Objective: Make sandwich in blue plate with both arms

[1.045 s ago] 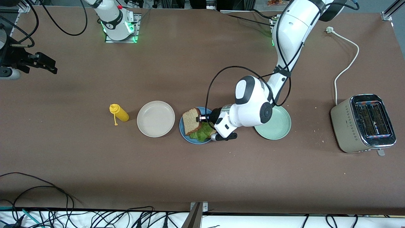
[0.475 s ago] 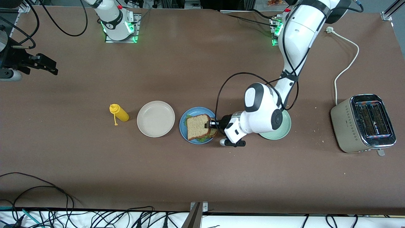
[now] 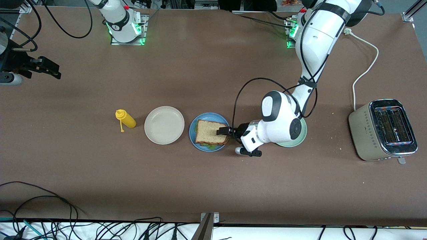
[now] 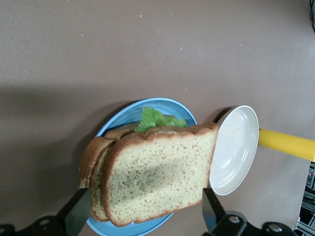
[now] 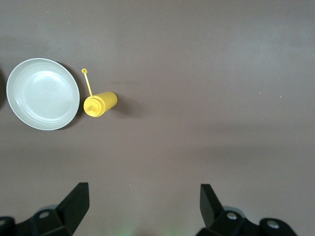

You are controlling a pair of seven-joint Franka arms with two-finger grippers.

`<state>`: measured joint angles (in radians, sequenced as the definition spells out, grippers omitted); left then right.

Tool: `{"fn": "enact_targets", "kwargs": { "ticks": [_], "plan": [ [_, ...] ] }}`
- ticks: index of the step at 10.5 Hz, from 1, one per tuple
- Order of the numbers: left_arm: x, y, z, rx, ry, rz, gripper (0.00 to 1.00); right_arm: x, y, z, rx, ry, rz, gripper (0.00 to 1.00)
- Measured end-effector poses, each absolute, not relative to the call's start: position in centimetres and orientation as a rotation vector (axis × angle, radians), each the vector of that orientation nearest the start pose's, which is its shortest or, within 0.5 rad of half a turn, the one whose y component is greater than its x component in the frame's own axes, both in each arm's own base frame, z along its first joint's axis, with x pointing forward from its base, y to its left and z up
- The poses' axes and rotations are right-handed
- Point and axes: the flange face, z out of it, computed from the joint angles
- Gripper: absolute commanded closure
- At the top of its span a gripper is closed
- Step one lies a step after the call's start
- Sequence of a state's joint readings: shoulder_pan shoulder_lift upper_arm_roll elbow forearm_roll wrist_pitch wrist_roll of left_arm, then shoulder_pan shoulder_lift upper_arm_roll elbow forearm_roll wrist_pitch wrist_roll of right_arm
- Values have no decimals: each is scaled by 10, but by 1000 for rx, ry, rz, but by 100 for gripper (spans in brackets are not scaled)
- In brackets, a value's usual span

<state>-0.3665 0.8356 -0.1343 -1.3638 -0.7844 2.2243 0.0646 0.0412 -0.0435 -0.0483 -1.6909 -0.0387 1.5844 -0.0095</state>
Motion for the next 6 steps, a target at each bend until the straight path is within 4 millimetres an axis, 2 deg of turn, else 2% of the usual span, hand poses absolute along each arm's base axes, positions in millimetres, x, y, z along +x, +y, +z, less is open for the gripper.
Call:
{"fn": "enact_targets", "kwargs": {
  "ticks": [2,4,6],
  "plan": [
    [659,-352,236,2432,-30,-159,0,539,-8,593,-3176,-7,100,0],
    [667,-340,257,2454,-52,-123,0,539,-8,593,-3176,-1,101,0],
    [680,-303,287,2516,-115,-114,0,540,-9,592,-3176,2,104,0]
  ]
}}
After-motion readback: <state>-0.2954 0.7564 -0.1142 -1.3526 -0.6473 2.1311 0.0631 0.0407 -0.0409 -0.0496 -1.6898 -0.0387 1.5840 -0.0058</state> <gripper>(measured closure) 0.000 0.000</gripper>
